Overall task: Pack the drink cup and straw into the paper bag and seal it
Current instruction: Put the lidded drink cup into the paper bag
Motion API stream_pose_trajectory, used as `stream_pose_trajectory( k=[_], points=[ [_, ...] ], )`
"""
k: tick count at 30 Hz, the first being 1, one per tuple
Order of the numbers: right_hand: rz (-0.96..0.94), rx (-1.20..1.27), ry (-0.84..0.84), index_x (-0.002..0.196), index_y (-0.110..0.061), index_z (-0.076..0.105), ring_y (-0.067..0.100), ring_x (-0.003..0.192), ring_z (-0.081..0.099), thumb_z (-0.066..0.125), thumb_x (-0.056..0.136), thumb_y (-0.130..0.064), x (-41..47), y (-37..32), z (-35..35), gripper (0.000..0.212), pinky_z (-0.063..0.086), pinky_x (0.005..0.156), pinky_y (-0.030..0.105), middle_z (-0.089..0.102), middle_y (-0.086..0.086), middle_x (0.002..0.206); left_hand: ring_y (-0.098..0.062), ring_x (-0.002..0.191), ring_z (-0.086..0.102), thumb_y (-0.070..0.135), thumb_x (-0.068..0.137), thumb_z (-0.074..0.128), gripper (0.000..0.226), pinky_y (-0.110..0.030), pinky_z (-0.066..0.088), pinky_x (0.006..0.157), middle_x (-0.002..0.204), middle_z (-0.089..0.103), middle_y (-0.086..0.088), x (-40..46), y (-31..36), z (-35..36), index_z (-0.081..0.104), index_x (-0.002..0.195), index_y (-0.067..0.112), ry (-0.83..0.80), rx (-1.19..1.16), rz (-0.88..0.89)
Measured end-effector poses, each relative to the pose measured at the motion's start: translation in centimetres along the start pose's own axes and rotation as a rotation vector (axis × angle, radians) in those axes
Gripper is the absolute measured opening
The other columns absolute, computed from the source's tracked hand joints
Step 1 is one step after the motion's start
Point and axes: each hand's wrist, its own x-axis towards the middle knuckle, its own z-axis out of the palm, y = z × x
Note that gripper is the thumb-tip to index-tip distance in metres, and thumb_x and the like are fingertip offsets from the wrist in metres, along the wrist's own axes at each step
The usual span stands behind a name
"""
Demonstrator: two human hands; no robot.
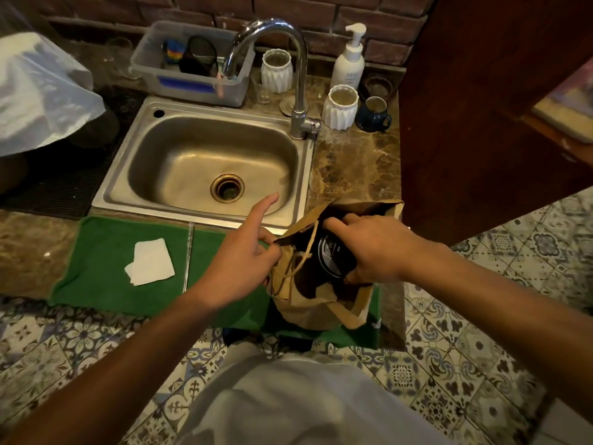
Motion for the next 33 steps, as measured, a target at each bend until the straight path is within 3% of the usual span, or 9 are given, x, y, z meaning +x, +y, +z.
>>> stream_pose_trajectory(
  k=[10,14,17,21,26,30,33],
  points=[
    [-0.017,-0.057,-0.151,0.157,-0.026,0.021,0.031,0.102,0.066,0.084,0.07,-0.057,2.9,-1.0,-0.6,0.112,0.042,0.064,0.035,0.061,0.007,0.128,-0.006,0.05,0.062,0.003,0.091,0.061,0.086,-0.018,0.046,0.047,0.088,0.067,0.002,0.2,0.0,-0.2,0.026,0.15,0.054,-0.003,0.027,0.001],
    [0.001,-0.12,-0.207,0.156,-0.024,0.022,0.027,0.088,0.064,0.082,0.074,-0.049,3.8,-1.2,-1.1,0.105,0.047,0.06,0.034,0.063,0.001,0.108,-0.008,0.052,0.064,0.003,0.092,0.061,0.085,-0.017,0.044,0.048,0.09,0.066,0.001,0.1,-0.1,-0.1,0.025,0.153,0.05,-0.018,0.033,-0.008],
    [0.006,-0.119,-0.252,0.153,-0.02,0.031,0.023,0.076,0.055,0.08,0.078,-0.042,4.6,-1.7,-1.2,0.093,0.039,0.053,0.03,0.056,-0.001,0.097,-0.01,0.053,0.064,0.003,0.092,0.06,0.085,-0.02,0.046,0.048,0.09,0.066,0.002,0.0,-0.1,0.0,0.025,0.152,0.052,-0.029,0.036,0.003],
    [0.031,-0.08,-0.266,0.152,-0.02,0.033,0.026,0.083,0.059,0.08,0.08,-0.039,4.9,-1.3,-0.8,0.088,0.036,0.052,0.028,0.062,0.003,0.112,-0.011,0.054,0.064,0.003,0.092,0.06,0.085,-0.022,0.047,0.049,0.089,0.065,0.003,0.1,-0.2,0.1,0.026,0.151,0.053,-0.029,0.026,0.006],
    [0.084,-0.045,-0.251,0.161,-0.023,0.014,0.032,0.109,0.065,0.082,0.079,-0.043,5.0,-0.8,-0.3,0.109,0.041,0.063,0.034,0.056,0.009,0.139,-0.007,0.054,0.062,0.003,0.092,0.06,0.083,-0.017,0.044,0.049,0.089,0.064,0.002,0.2,-0.5,-0.2,0.027,0.151,0.052,-0.015,0.014,-0.008],
    [0.091,-0.048,-0.183,0.161,-0.026,0.014,0.032,0.109,0.065,0.082,0.078,-0.051,4.8,-0.4,0.0,0.111,0.042,0.064,0.035,0.055,0.009,0.14,-0.006,0.054,0.06,0.003,0.092,0.061,0.082,-0.018,0.044,0.048,0.086,0.062,0.003,0.2,-0.5,-0.1,0.029,0.149,0.053,-0.003,-0.005,-0.009],
    [0.07,-0.11,-0.103,0.16,-0.028,0.022,0.031,0.107,0.066,0.08,0.077,-0.057,4.0,-0.4,0.2,0.105,0.033,0.055,0.031,0.056,0.008,0.138,-0.006,0.054,0.06,0.003,0.093,0.061,0.082,-0.019,0.045,0.05,0.086,0.062,0.003,0.2,-0.5,0.0,0.028,0.149,0.053,0.009,-0.012,-0.007]
  ],
)
